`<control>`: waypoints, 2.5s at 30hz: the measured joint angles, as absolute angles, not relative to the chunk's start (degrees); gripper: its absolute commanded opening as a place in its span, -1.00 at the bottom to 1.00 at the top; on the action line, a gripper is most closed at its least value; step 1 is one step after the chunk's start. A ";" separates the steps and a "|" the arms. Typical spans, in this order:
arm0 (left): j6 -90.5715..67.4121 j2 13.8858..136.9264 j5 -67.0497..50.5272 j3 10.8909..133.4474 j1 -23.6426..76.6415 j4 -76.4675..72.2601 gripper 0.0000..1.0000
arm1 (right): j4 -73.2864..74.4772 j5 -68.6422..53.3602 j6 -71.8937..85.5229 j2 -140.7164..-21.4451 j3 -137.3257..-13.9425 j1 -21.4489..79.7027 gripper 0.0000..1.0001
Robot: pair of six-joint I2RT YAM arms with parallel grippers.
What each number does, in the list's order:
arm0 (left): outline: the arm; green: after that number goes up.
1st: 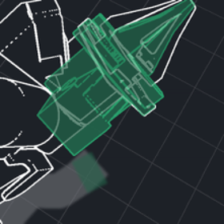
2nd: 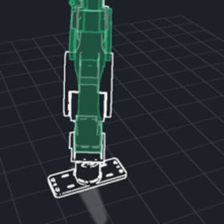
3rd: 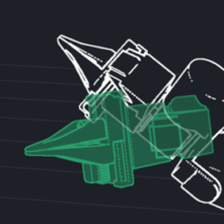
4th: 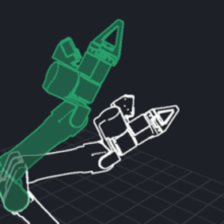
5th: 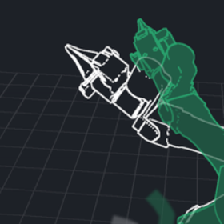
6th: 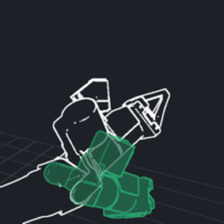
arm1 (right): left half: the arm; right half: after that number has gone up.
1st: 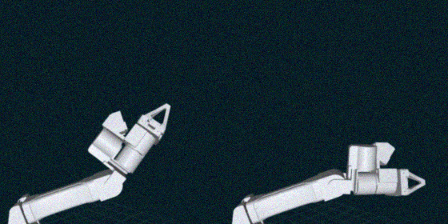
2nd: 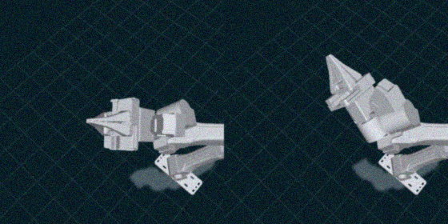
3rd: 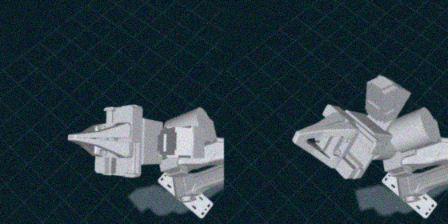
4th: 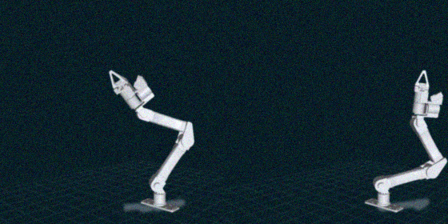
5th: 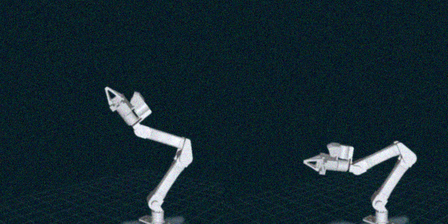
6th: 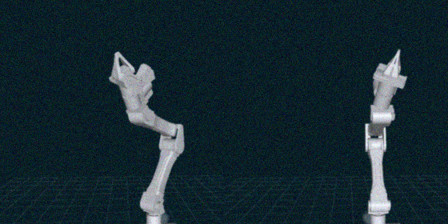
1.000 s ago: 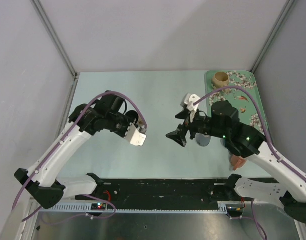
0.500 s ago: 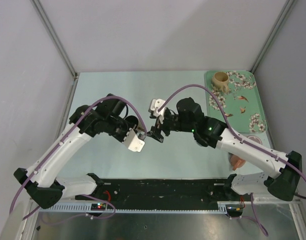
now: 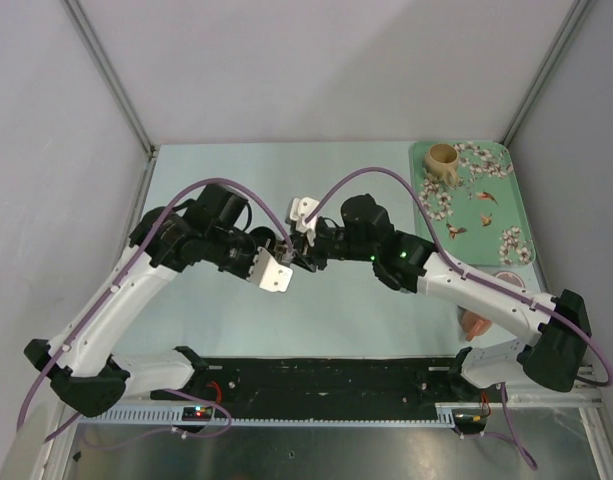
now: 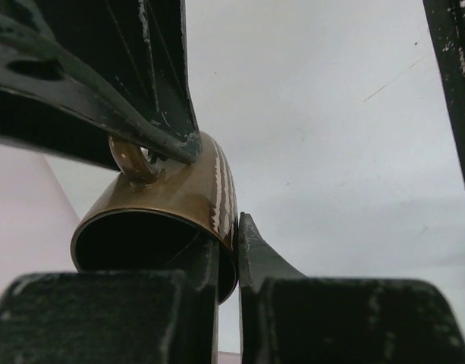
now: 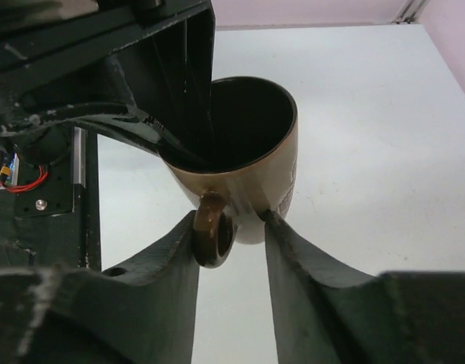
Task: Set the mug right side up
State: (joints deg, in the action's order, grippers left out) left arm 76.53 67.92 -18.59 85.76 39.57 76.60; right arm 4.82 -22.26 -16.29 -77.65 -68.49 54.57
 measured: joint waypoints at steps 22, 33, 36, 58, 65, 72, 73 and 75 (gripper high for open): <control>71.57 70.24 -17.72 86.74 39.40 76.16 0.59 | 4.29 -18.50 -12.67 -78.11 -66.04 54.81 -1.00; 69.63 71.02 -14.02 90.21 38.44 73.38 0.99 | 1.34 -15.79 -5.08 -74.11 -55.57 46.48 -1.00; 67.02 71.20 -13.58 93.03 38.33 71.59 0.99 | 0.43 -14.35 -4.10 -71.61 -53.10 41.50 -1.00; 59.33 75.26 -13.98 93.45 31.11 66.74 0.99 | -32.32 -22.63 -6.07 -82.54 -41.08 -11.90 -1.00; 59.37 79.26 -14.20 94.21 29.39 66.50 0.99 | -36.67 -29.15 -10.41 -94.76 -44.05 -12.34 -1.00; 59.42 81.08 -14.22 94.65 28.38 65.89 0.99 | -33.98 -33.87 -17.30 -101.36 -51.90 -12.12 -1.00; 59.42 81.25 -14.20 94.76 28.25 65.89 0.99 | -32.93 -34.50 -18.46 -102.04 -53.28 -12.14 -1.00; 59.44 81.67 -14.20 95.20 27.97 65.80 0.99 | -30.72 -35.53 -20.58 -103.33 -55.77 -12.23 -1.00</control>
State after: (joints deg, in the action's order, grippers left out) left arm 59.44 81.67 -14.20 95.20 27.97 65.80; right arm -30.72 -35.53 -20.58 -103.33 -55.77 -12.23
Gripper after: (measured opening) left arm 0.995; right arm 0.112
